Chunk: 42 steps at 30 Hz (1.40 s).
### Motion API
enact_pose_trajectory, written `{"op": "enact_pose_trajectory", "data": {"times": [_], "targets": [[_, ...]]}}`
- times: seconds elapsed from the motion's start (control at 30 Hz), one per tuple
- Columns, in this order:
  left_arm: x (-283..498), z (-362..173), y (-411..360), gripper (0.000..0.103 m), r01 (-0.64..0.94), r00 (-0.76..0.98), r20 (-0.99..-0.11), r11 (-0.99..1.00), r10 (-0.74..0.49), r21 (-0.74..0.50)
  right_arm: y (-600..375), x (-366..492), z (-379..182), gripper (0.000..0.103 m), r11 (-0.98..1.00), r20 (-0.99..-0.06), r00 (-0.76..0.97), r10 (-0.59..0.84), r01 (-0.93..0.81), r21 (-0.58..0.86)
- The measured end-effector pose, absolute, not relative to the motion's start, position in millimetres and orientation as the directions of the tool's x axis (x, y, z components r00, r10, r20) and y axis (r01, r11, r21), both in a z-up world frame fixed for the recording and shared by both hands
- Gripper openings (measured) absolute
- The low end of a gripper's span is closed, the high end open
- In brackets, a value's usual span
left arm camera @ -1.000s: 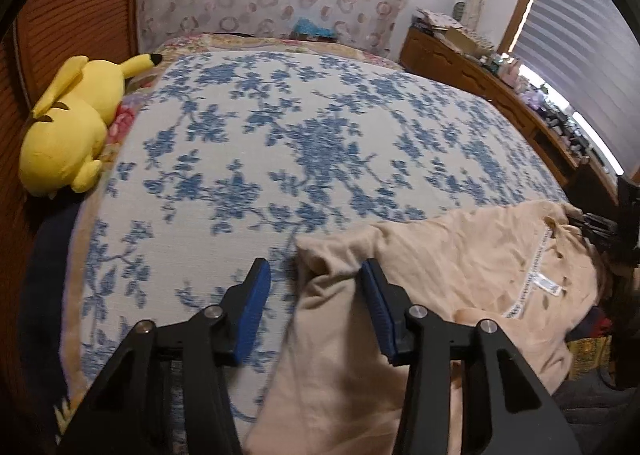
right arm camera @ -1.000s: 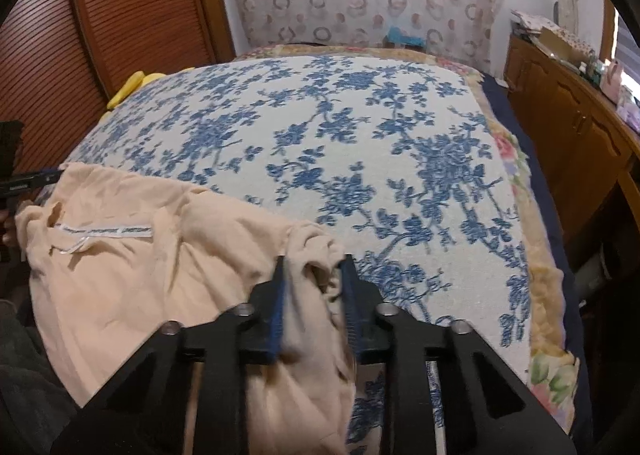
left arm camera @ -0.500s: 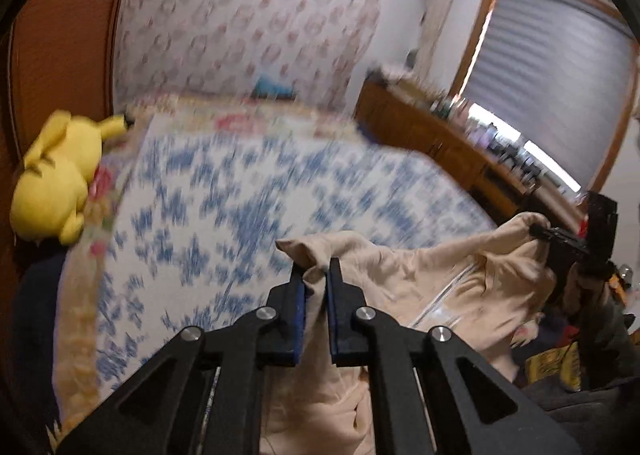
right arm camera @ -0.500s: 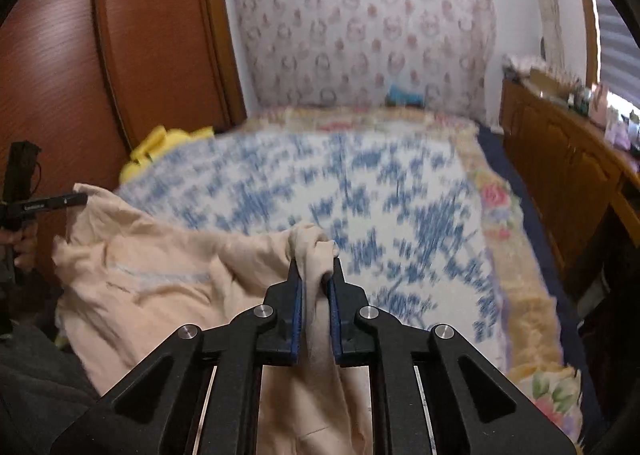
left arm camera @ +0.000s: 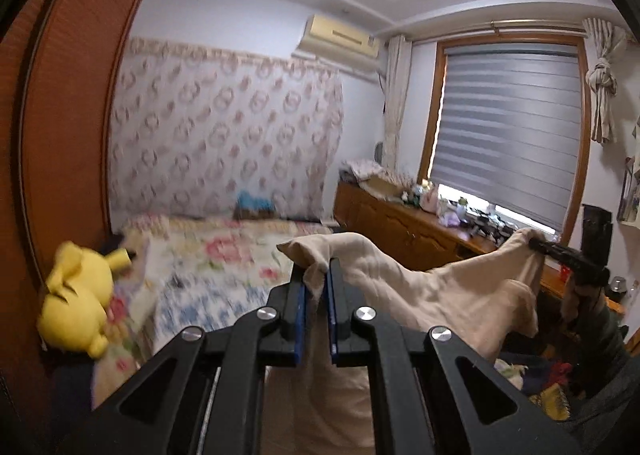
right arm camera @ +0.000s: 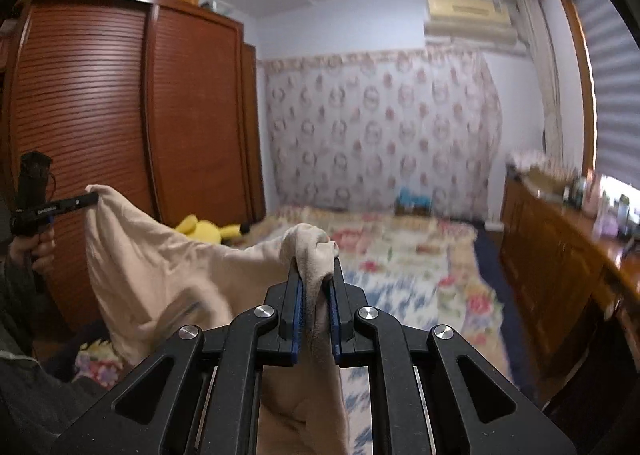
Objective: Fold small clothes
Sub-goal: 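Lift the shirt high with both tools and fold it over onto itself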
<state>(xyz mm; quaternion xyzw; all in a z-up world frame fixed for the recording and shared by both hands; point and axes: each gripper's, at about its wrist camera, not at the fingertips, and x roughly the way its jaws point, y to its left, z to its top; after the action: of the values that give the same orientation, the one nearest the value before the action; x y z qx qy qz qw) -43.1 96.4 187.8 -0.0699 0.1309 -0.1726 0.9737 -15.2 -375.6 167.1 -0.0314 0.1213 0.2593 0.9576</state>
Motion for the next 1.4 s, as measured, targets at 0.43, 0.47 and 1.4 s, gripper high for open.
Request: {"op": "enact_pose_trajectory", "data": {"times": [0.43,0.47,1.4], "targets": [[-30,260,121,0.006,0.268,0.954,-0.113,0.958,-0.279,-0.104,-362,-25,271,0.008,0.869,-0.087,0.887,0.453,-0.461,-0.177],[-28,265,123,0.006,0.258,0.958,-0.105,0.961,-0.268,-0.098,-361,-23,277,0.008,0.871,-0.078,0.891,0.448,-0.454,-0.185],[271,67,146,0.006,0.062,0.893,-0.443,0.997,-0.077,-0.047,-292,284,136,0.008,0.876,-0.372,0.865,0.337,-0.433,-0.213]]}}
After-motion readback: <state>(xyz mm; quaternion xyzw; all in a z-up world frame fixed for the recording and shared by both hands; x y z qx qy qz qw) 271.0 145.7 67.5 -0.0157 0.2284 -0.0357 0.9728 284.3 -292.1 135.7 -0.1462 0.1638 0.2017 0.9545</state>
